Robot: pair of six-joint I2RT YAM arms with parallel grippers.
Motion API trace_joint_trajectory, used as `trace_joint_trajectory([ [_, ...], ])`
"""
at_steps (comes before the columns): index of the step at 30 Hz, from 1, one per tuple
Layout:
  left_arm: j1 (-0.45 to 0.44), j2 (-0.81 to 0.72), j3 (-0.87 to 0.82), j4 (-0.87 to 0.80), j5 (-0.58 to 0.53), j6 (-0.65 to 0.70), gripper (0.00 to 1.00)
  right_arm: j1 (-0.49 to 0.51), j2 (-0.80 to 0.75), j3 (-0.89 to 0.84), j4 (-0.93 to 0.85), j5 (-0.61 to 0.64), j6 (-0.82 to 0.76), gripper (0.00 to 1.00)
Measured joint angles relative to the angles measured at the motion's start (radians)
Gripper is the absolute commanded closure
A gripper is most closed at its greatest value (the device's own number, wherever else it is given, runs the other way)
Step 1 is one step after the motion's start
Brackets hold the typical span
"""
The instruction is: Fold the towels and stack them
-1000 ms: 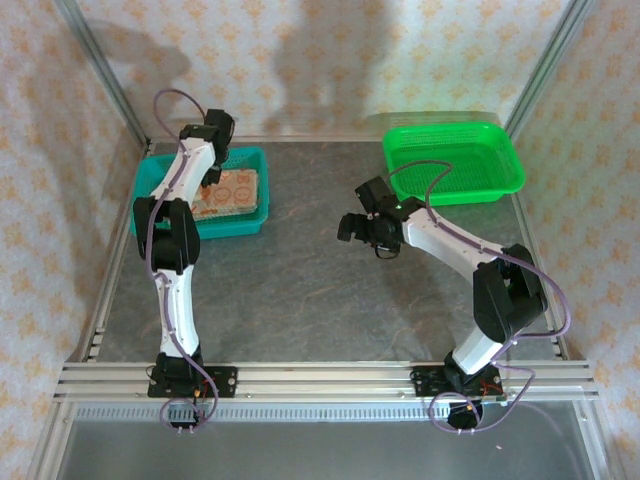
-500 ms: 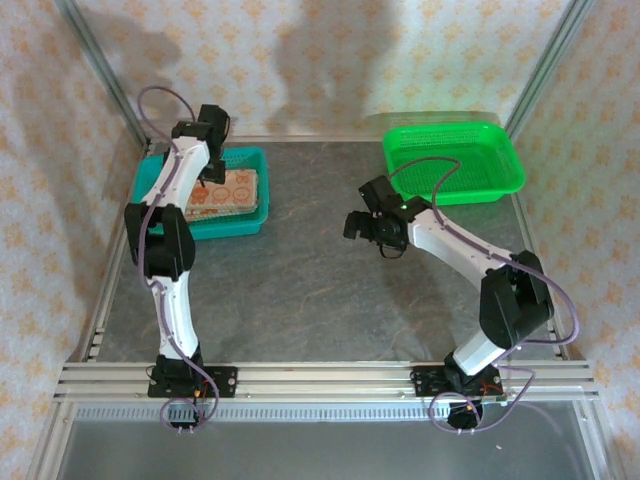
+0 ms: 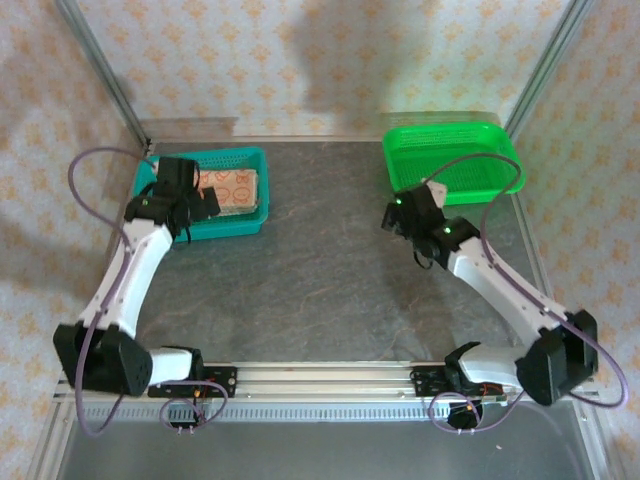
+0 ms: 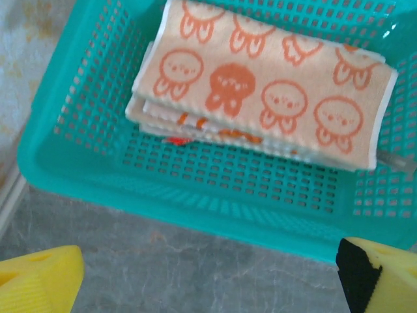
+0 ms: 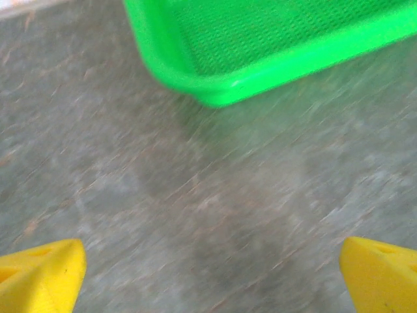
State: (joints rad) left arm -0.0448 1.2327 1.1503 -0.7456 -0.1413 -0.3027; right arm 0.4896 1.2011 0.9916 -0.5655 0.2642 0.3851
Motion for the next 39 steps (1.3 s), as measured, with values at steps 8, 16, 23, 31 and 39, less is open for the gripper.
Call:
trace_joint_trajectory([
  [8,-0.040,-0.350,-0.483,0.191,-0.176,-0.084,0.00,-0.022,-0.093,-0.340,0.300,0.219,-0.230,0.01],
  [16,-0.039,-0.247,-0.692,0.600,-0.311,0.020,0.00,-0.137,0.042,-0.455,0.615,0.333,-0.336,0.01],
  [23,-0.038,0.047,-0.770,1.139,-0.284,0.216,0.00,-0.243,0.172,-0.533,0.936,0.265,-0.433,0.01],
  [31,-0.026,0.291,-0.768,1.475,-0.144,0.264,0.00,-0.397,0.285,-0.569,1.239,-0.004,-0.460,0.01],
  [39,-0.024,0.297,-0.771,1.559,-0.103,0.279,0.00,-0.448,0.332,-0.587,1.323,-0.184,-0.454,0.01],
])
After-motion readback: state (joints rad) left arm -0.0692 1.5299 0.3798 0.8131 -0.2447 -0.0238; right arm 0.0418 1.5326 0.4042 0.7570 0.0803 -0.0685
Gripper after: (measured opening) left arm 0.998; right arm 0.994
